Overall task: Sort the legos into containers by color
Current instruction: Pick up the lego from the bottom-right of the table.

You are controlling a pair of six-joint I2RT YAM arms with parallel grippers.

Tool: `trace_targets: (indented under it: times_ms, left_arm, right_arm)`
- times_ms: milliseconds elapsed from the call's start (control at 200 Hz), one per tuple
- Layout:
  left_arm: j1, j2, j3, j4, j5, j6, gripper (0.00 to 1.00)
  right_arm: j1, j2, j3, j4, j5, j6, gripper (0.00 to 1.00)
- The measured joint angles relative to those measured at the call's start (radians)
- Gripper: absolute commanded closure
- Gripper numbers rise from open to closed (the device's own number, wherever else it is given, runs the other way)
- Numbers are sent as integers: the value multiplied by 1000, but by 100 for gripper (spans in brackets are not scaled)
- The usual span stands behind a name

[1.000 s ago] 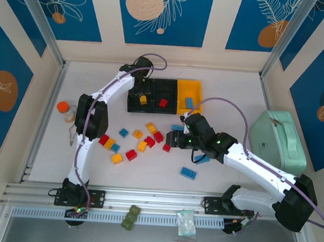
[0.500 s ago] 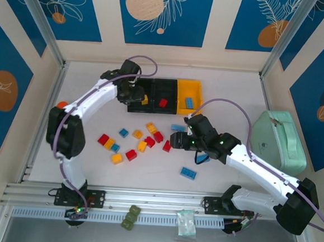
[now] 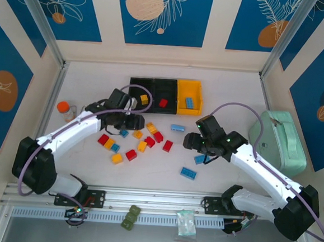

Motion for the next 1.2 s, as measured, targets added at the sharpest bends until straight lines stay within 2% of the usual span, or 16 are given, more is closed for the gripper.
trace_targets:
  times_ms: [135, 320, 515, 740, 850, 955, 1196]
  left_arm:
    - [-85, -41, -76, 67, 35, -24, 39]
    - [-183, -45, -155, 152, 59, -69, 39]
    - [-263, -14, -163, 214, 59, -95, 39]
    - [-293, 38, -179, 246, 59, -121, 39]
    - [-296, 49, -181, 251, 59, -127, 39]
    - [-298, 53, -182, 260, 59, -130, 39]
    - [-306, 63, -190, 288, 58, -138, 40]
  right_arm:
    - [-84, 0, -50, -48, 5, 63, 17]
    - [-160, 11, -161, -41, -28, 138, 16]
    - [-172, 79, -195, 27, -60, 189, 16]
    - [-172, 169, -195, 92, -67, 232, 18]
    - [-172, 222, -195, 109, -67, 245, 23]
    - [-169, 268, -195, 121, -67, 256, 32]
    - [-164, 285, -189, 82, -39, 265, 60]
